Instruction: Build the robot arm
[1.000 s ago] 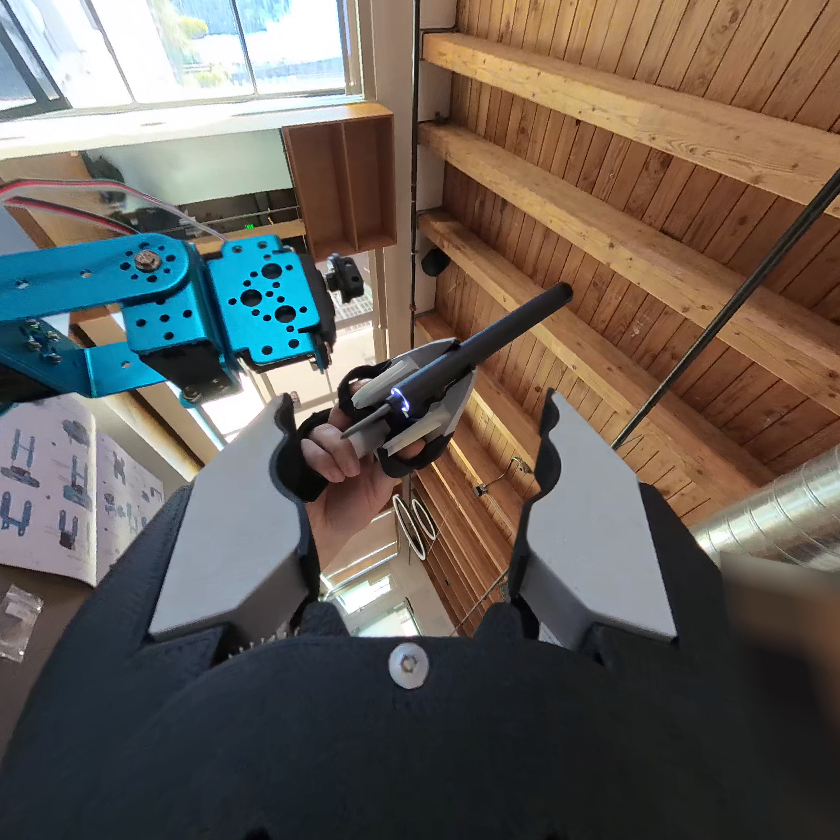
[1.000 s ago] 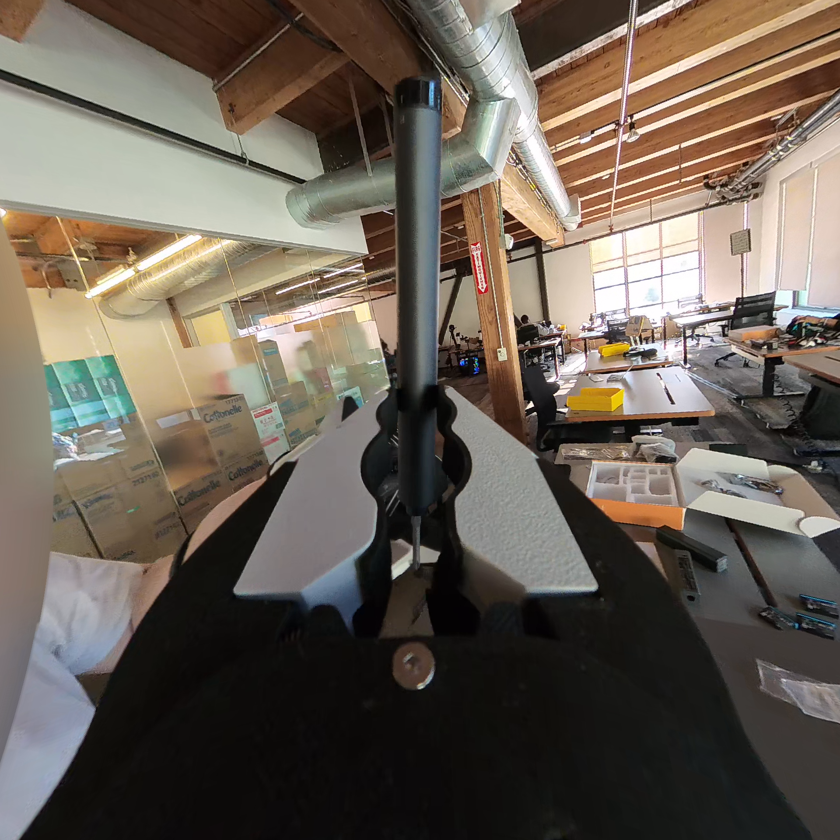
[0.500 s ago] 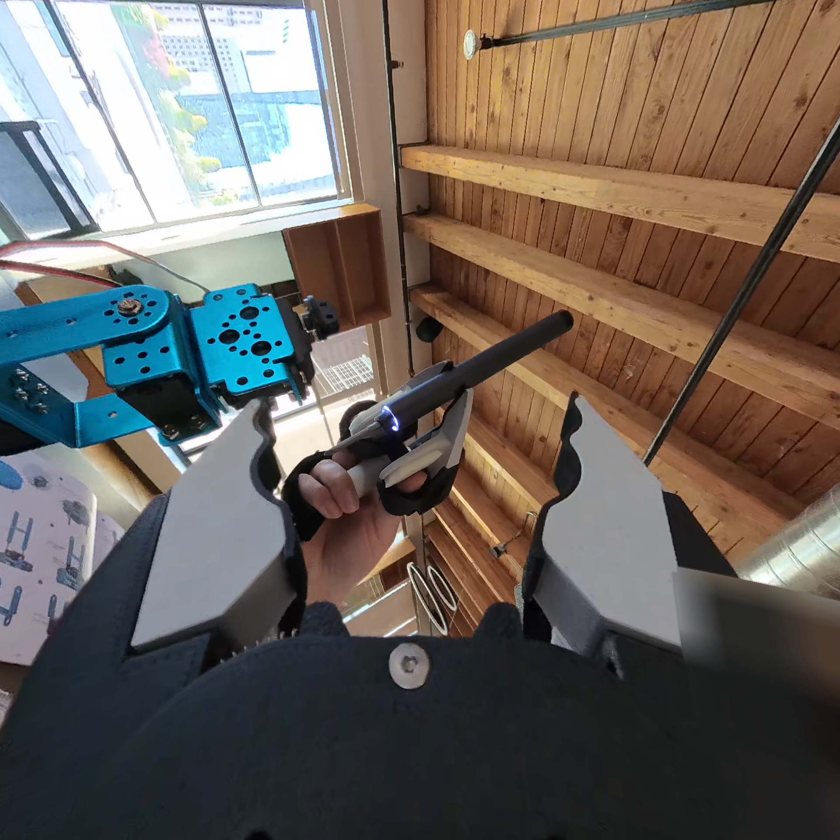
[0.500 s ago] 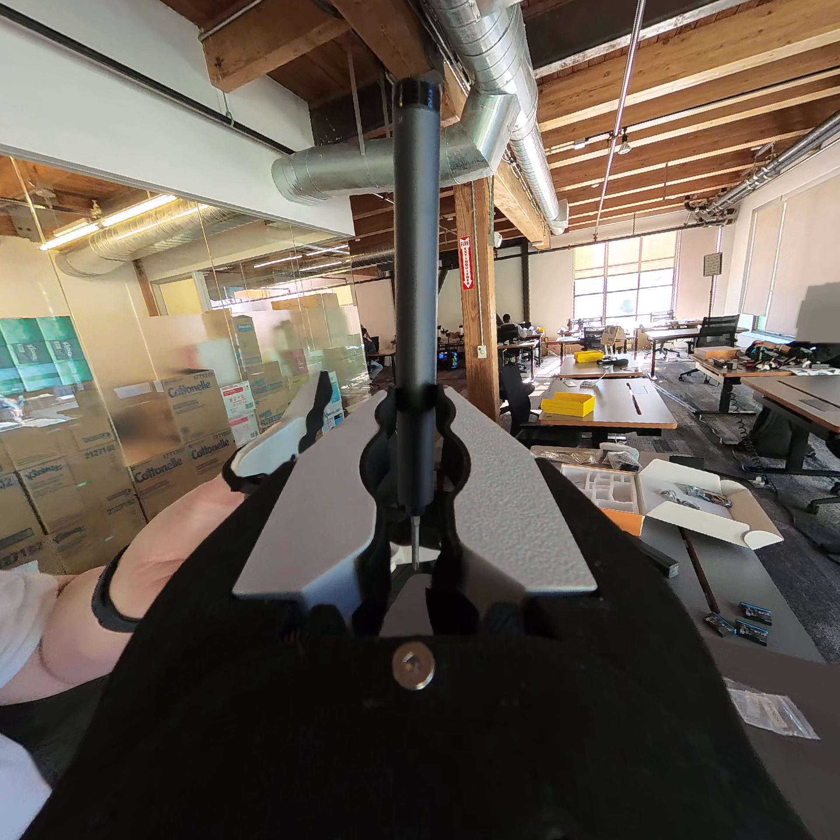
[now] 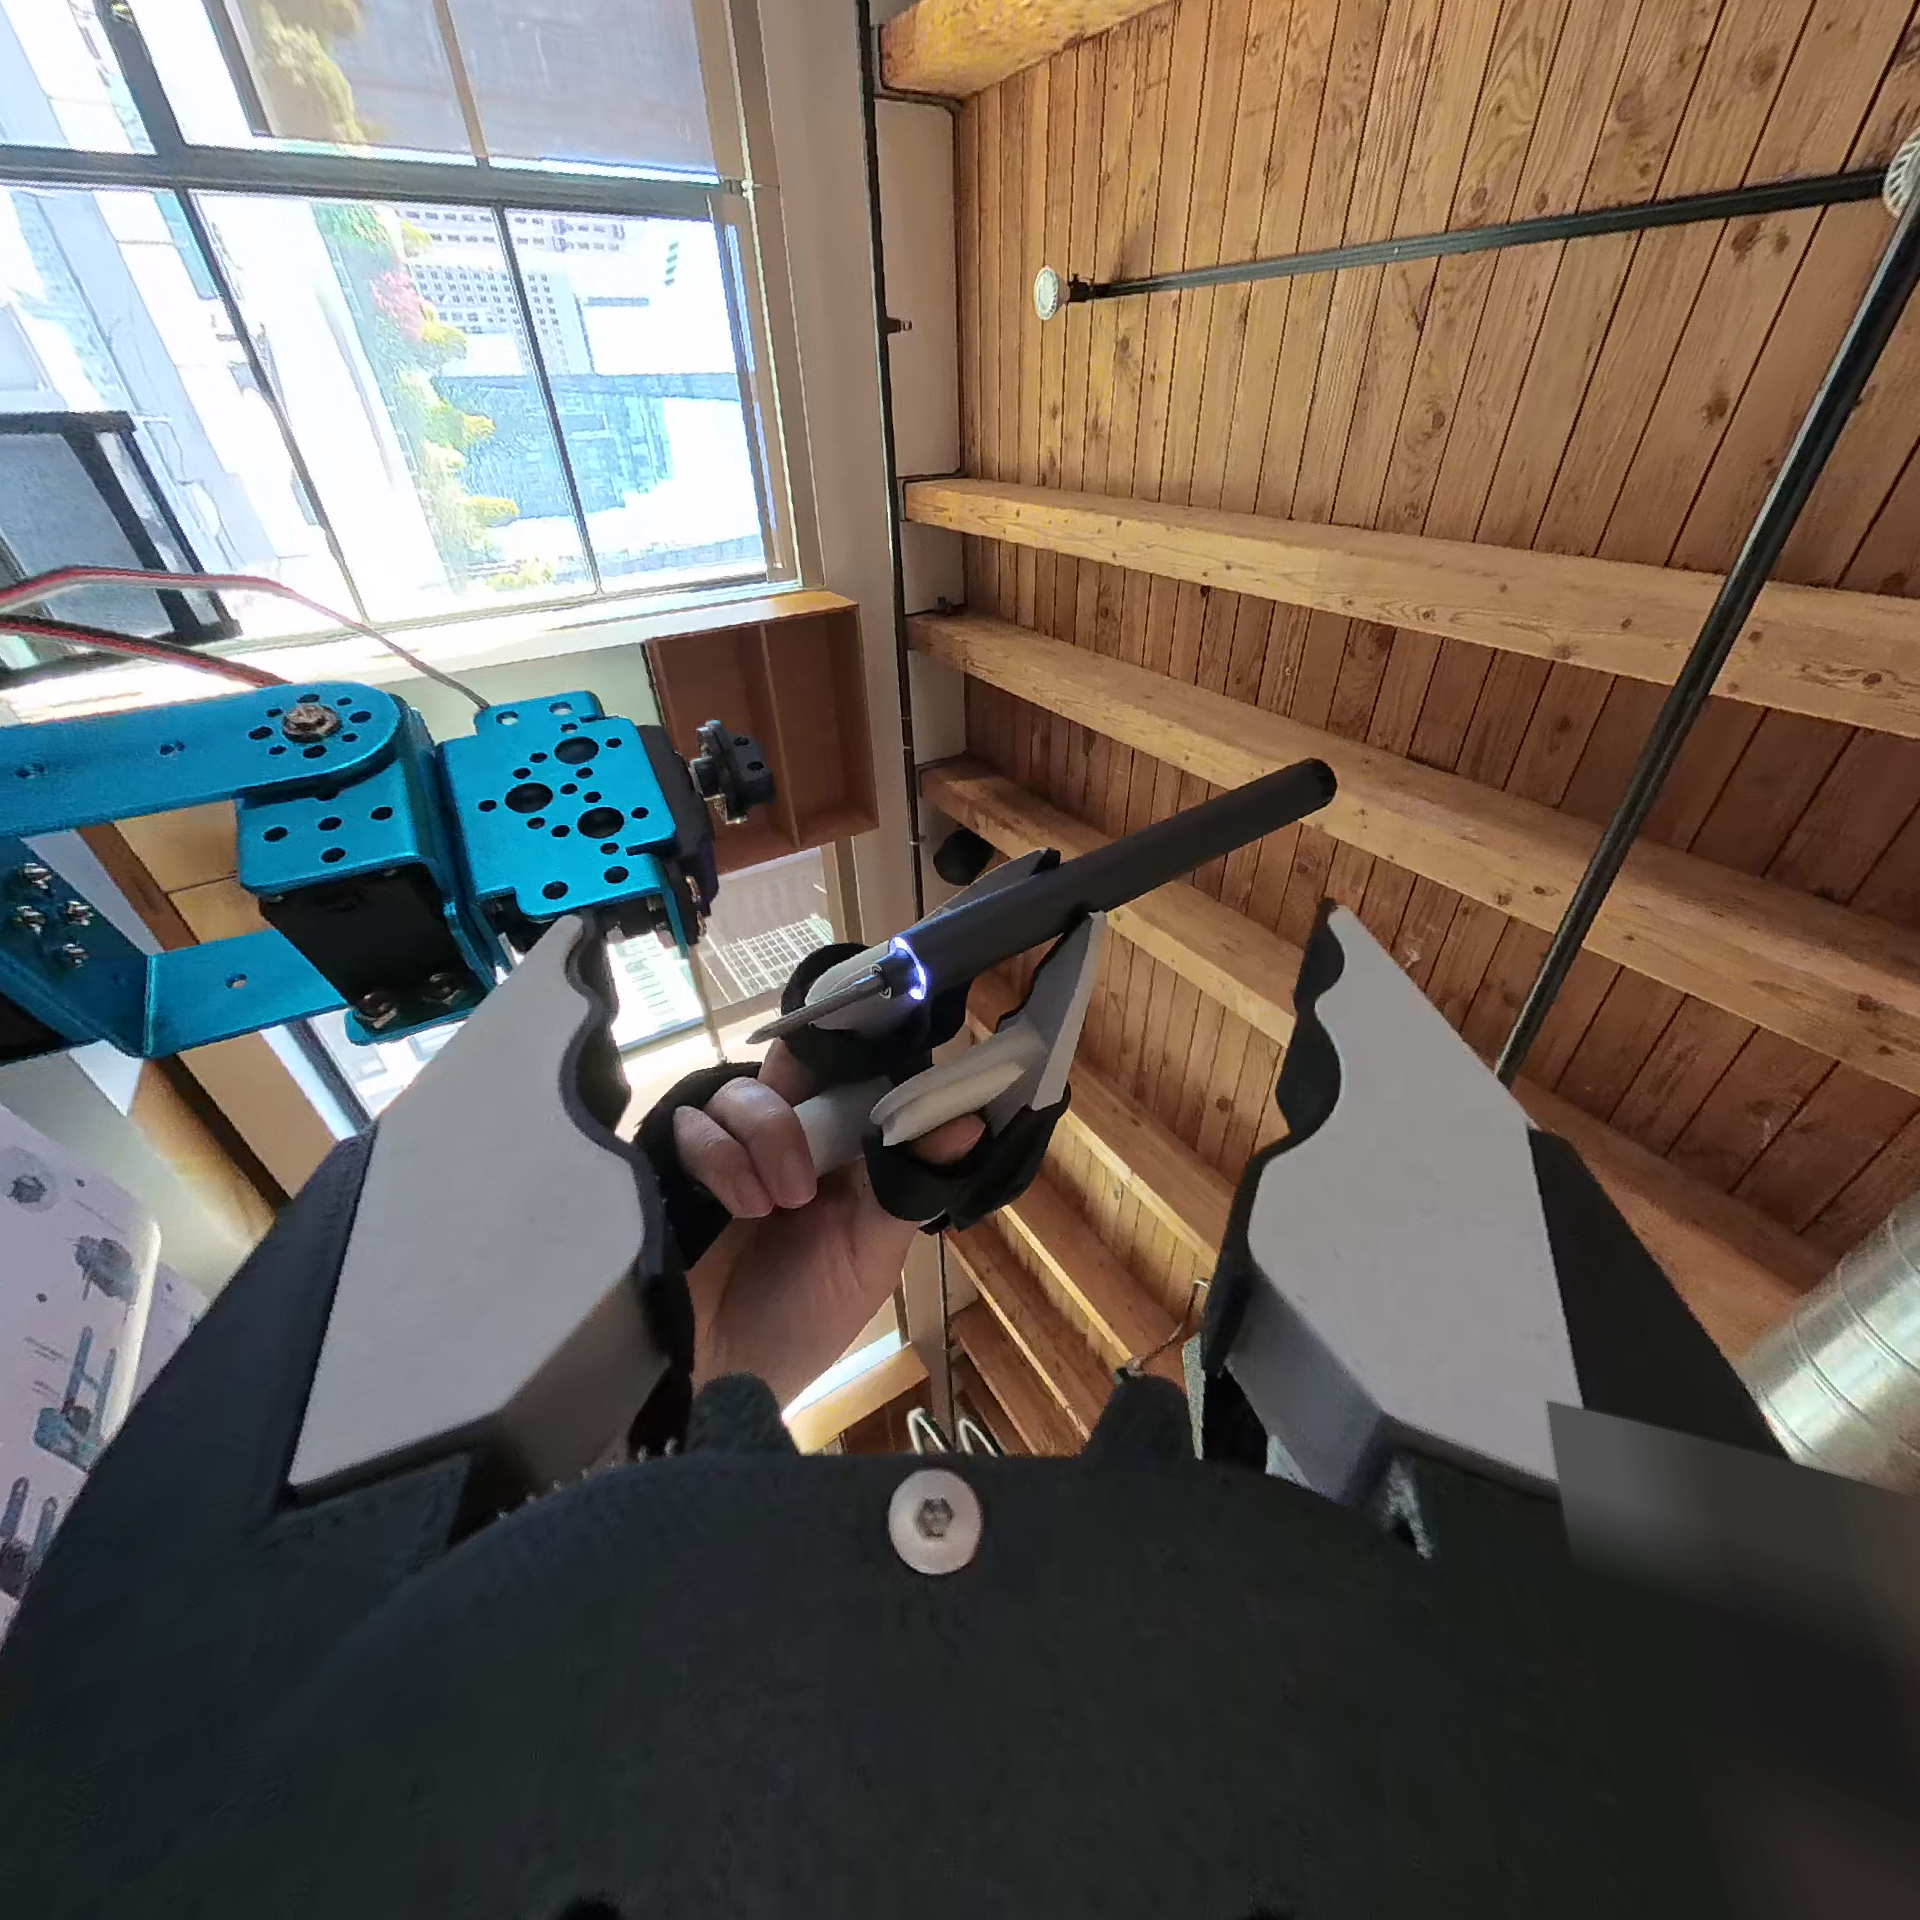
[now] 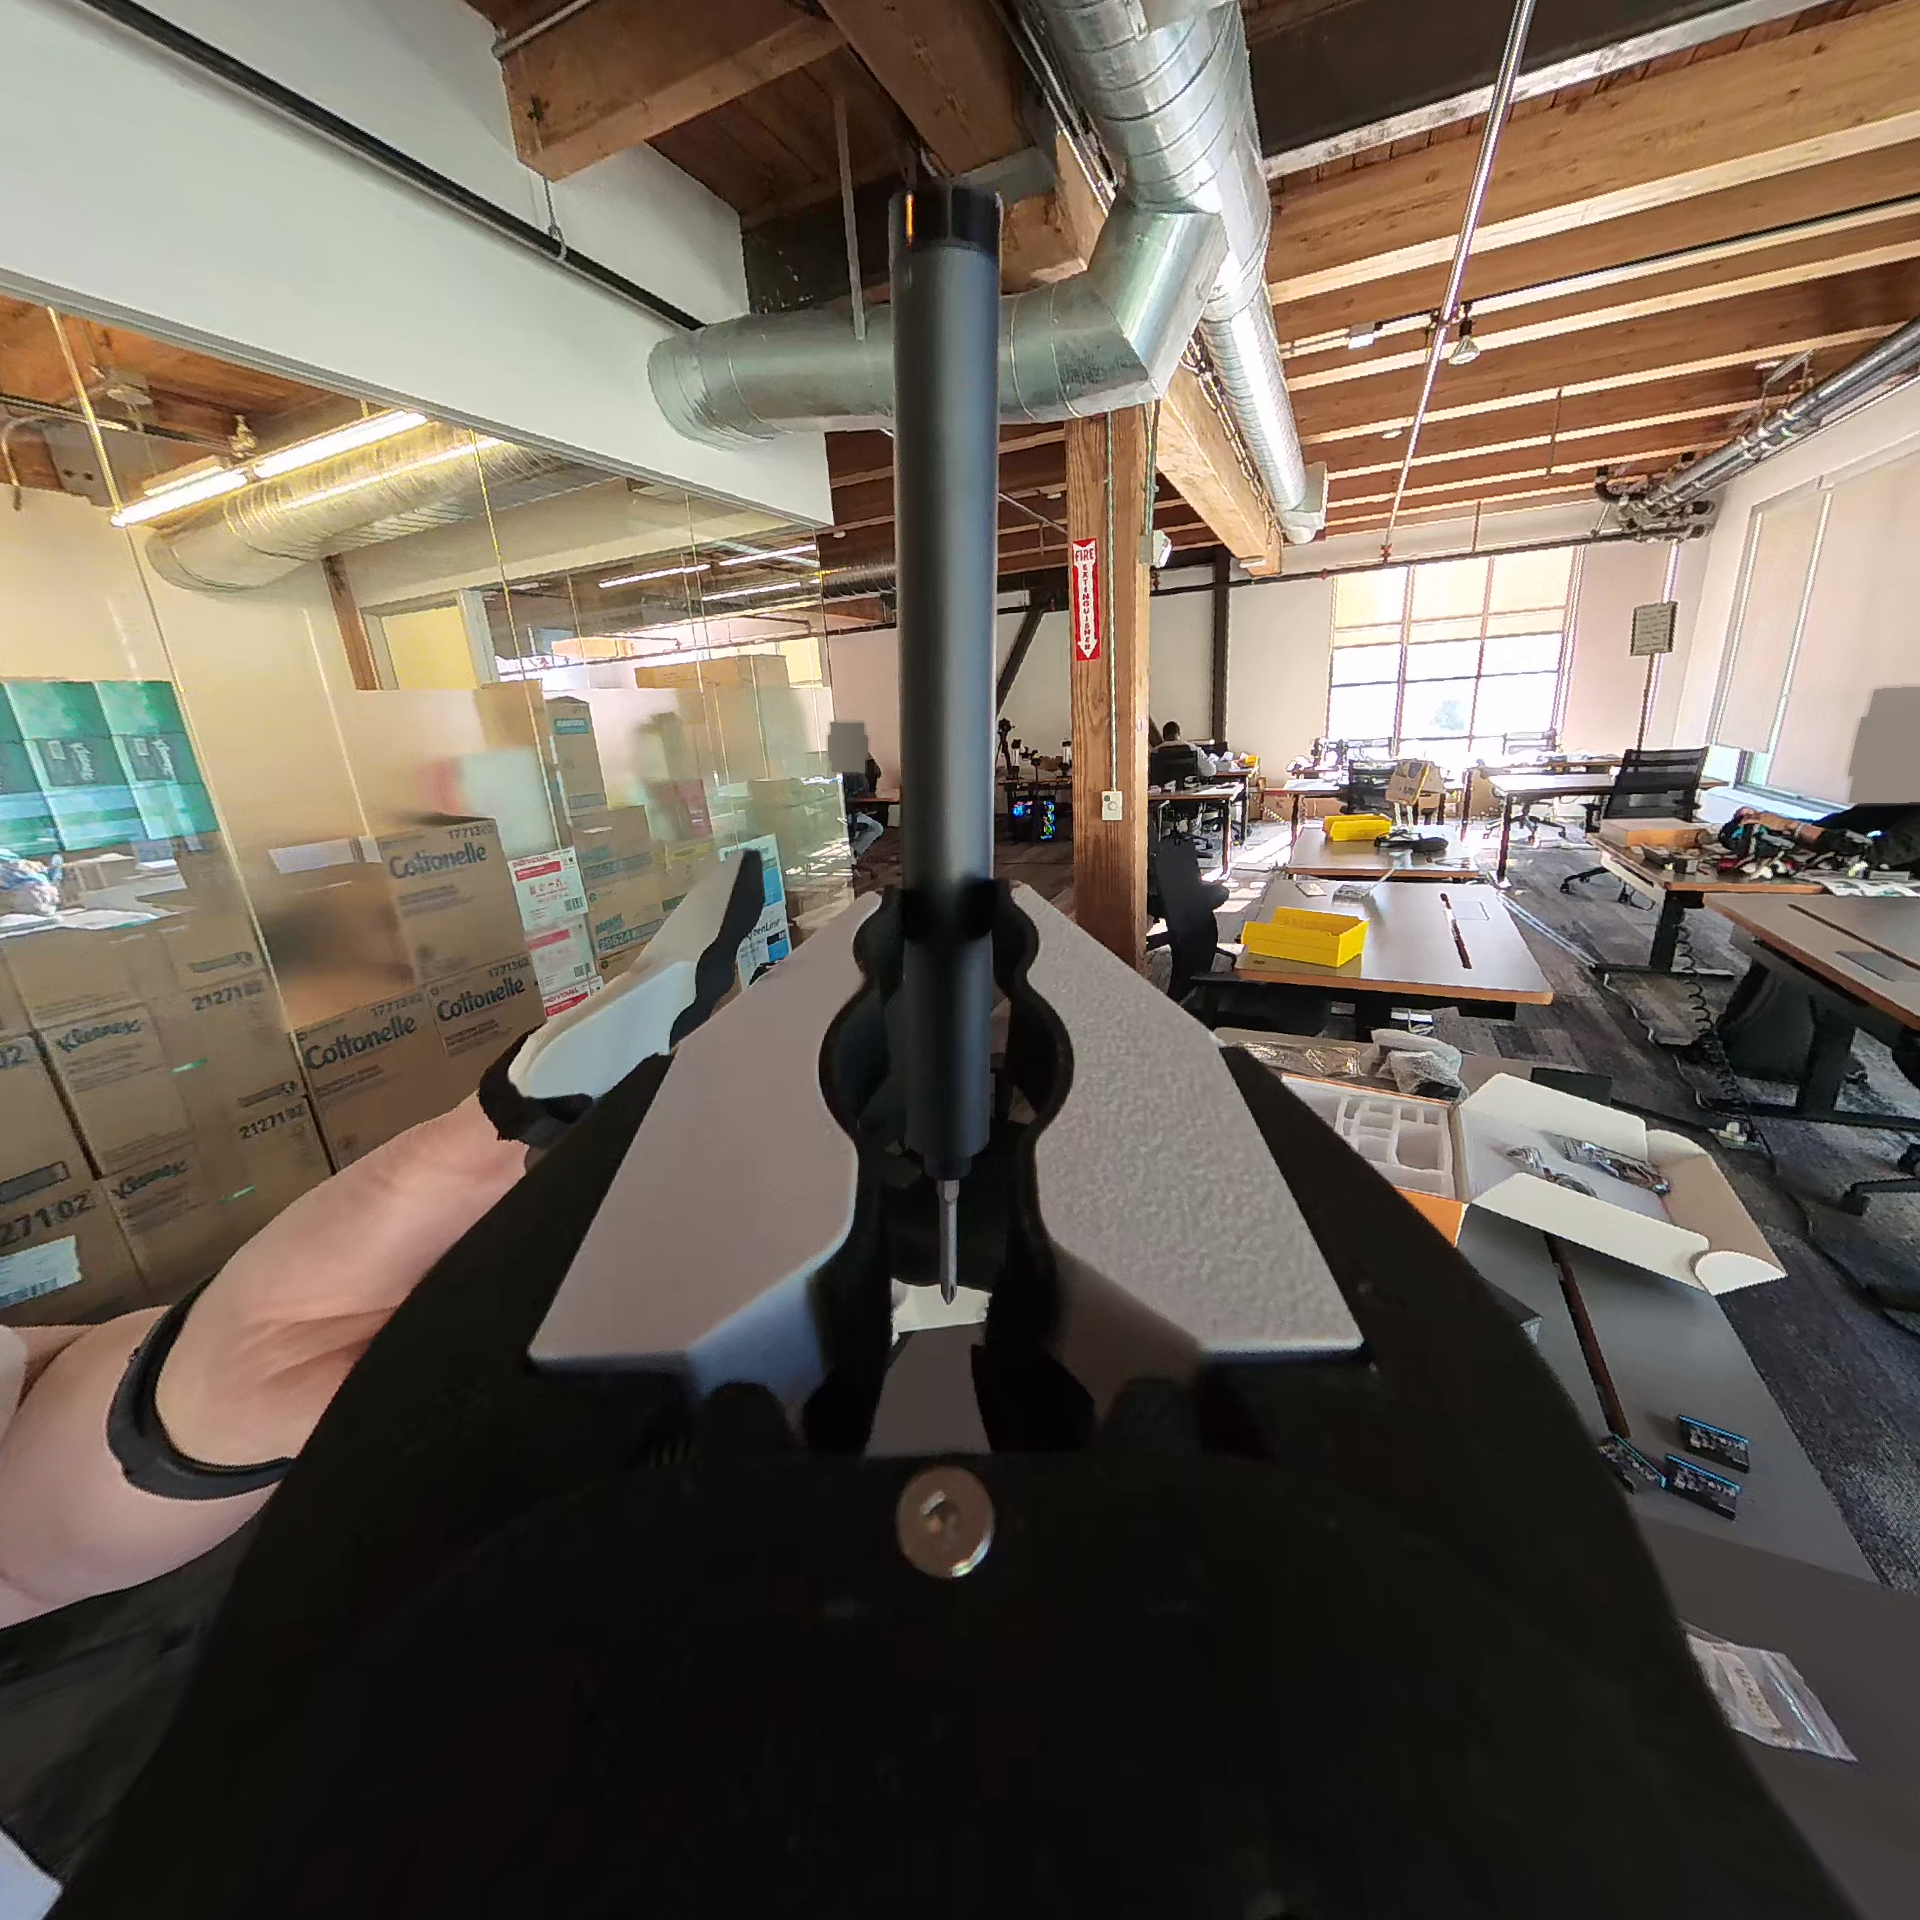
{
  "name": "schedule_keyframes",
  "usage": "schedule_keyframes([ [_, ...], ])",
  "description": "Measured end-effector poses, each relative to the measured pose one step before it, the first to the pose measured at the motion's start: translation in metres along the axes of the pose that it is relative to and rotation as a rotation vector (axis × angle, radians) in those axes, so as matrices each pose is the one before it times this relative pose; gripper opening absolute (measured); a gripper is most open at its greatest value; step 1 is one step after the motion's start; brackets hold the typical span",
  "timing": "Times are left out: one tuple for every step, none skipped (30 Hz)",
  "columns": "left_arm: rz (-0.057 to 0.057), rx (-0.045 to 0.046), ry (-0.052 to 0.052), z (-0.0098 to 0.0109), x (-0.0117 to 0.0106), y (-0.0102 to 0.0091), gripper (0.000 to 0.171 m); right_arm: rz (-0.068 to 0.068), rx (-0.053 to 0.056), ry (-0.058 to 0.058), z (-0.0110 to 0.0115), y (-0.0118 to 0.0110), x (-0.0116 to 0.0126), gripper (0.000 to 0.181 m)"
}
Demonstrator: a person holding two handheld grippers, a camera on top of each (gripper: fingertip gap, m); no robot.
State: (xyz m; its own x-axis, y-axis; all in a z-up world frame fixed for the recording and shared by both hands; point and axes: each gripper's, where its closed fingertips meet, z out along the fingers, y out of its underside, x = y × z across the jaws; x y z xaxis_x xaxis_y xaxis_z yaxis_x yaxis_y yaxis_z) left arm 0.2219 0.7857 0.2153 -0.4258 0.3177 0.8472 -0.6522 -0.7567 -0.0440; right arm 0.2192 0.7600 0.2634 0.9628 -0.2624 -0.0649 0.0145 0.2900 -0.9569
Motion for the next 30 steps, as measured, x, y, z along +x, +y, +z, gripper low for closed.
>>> schedule_keyframes([
  [0.0053,0.00174,-0.0032,0.00056,0.00022,0.00026,0.129,-0.0001,-0.0003,-0.0011,-0.00022,0.00010,-0.00039,0.016],
  [0.0035,0.00124,-0.0017,0.00065,0.00036,0.00028,0.129,0.0001,-0.0011,-0.0021,-0.00016,0.00015,-0.00059,0.016],
  [0.0018,0.00154,-0.0034,0.00058,-0.00016,0.00026,0.129,-0.0001,0.0008,-0.0009,-0.00038,-0.00001,-0.00041,0.016],
  [0.0005,0.00512,-0.0031,0.00055,-0.00021,-0.00023,0.129,-0.0009,0.0017,-0.0006,-0.00020,-0.00030,-0.00045,0.016],
  [-0.0027,0.00955,-0.0018,0.00040,-0.00008,-0.00050,0.129,-0.0013,0.0007,-0.0012,-0.00038,-0.00030,-0.00069,0.016],
  [-0.0058,0.01108,-0.0014,0.00028,-0.00004,-0.00078,0.129,-0.0019,0.0008,-0.0015,-0.00022,-0.00047,-0.00071,0.016],
  [-0.0046,0.00924,-0.0027,0.00038,-0.00010,-0.00074,0.130,-0.0018,0.0020,-0.0007,-0.00035,-0.00069,-0.00066,0.016],
  [-0.0005,0.00484,-0.0043,0.00058,-0.00023,-0.00033,0.129,-0.0017,0.0029,-0.0008,-0.00045,-0.00097,-0.00063,0.016],
  [0.0025,0.00145,-0.0043,0.00064,0.00019,0.00006,0.130,-0.0019,0.0013,-0.0024,-0.00034,-0.00080,-0.00090,0.016],
  [0.0028,0.00033,-0.0053,0.00056,0.00014,-0.00001,0.131,-0.0025,0.0009,-0.0016,-0.00042,-0.00055,-0.00073,0.016],
  [0.0022,0.00096,-0.0051,0.00040,0.00033,0.00009,0.131,-0.0024,0.0023,0.0003,-0.00047,-0.00060,-0.00045,0.016],
  [0.0020,0.00142,-0.0005,0.00044,0.00087,0.00010,0.132,-0.0017,0.0016,-0.0007,-0.00044,-0.00036,-0.00056,0.016],
  [0.0007,-0.00044,0.0019,0.00064,0.00088,0.00035,0.132,-0.0008,0.0003,-0.0014,-0.00038,-0.00015,-0.00055,0.016],
  [-0.0017,0.00029,-0.0005,0.00078,0.00031,0.00029,0.132,-0.0004,0.0010,-0.0006,-0.00043,-0.00008,-0.00023,0.016],
  [-0.0022,0.00420,-0.0014,0.00056,0.00004,-0.00036,0.132,-0.0006,0.0018,0.0005,-0.00038,-0.00020,-0.00006,0.016],
  [-0.0013,0.00407,-0.0009,0.00061,-0.00010,-0.00018,0.132,-0.0011,0.0006,0.0005,-0.00025,0.00003,0.00001,0.016],
  [-0.0003,0.00050,-0.0005,0.00066,-0.00018,0.00022,0.132,-0.0023,-0.0006,0.0006,-0.00012,0.00008,-0.00004,0.016],
  [-0.0001,-0.00073,0.0001,0.00054,-0.00009,0.00017,0.132,-0.0039,-0.0009,0.0024,-0.00005,0.00014,0.00030,0.016],
  [-0.0028,0.00149,0.0012,0.00009,0.00003,-0.00033,0.132,-0.0048,-0.0010,0.0028,0.00021,0.00003,0.00045,0.016],
  [-0.0052,0.00183,0.0018,-0.00019,-0.00013,-0.00045,0.132,-0.0044,-0.0019,0.0012,0.00029,0.00019,0.00037,0.016],
  [-0.0050,0.00144,0.0021,-0.00046,-0.00008,-0.00035,0.131,-0.0028,-0.0005,0.0013,0.00054,-0.00006,0.00034,0.016],
  [-0.0046,0.00176,0.0020,-0.00049,-0.00021,-0.00040,0.131,-0.0015,-0.0003,0.0005,0.00076,-0.00025,0.00029,0.016],
  [-0.0068,0.00352,0.0016,-0.00041,-0.00042,-0.00050,0.130,-0.0018,-0.0016,-0.0014,0.00105,-0.00015,0.00015,0.016],
  [-0.0099,0.00540,0.0027,-0.00032,-0.00026,-0.00084,0.129,-0.0033,-0.0003,-0.0011,0.00115,-0.00055,0.00010,0.016],
  [-0.0081,0.00553,0.0021,-0.00014,0.00001,-0.00066,0.129,-0.0036,0.0007,0.0003,0.00134,-0.00075,0.00029,0.016],
  [-0.0027,0.00327,-0.0005,0.00009,-0.00005,-0.00018,0.128,-0.0050,0.0013,-0.0004,0.00172,-0.00104,0.00012,0.016],
  [0.0009,0.00178,-0.0022,0.00012,0.00009,-0.00005,0.129,-0.0053,-0.0001,-0.0012,0.00196,-0.00085,0.00004,0.016],
  [0.0028,0.00022,-0.0031,0.00027,0.00014,0.00026,0.129,-0.0070,-0.0037,-0.0005,0.00255,-0.00029,0.00025,0.016],
  [0.0029,-0.00108,-0.0028,0.00016,0.00008,0.00016,0.130,-0.0098,-0.0039,0.0008,0.00277,0.00021,0.00083,0.016],
  [0.0000,-0.00053,-0.0016,0.00013,0.00002,-0.00006,0.130,-0.0102,-0.0027,0.0012,0.00302,0.00062,0.00134,0.016],
])
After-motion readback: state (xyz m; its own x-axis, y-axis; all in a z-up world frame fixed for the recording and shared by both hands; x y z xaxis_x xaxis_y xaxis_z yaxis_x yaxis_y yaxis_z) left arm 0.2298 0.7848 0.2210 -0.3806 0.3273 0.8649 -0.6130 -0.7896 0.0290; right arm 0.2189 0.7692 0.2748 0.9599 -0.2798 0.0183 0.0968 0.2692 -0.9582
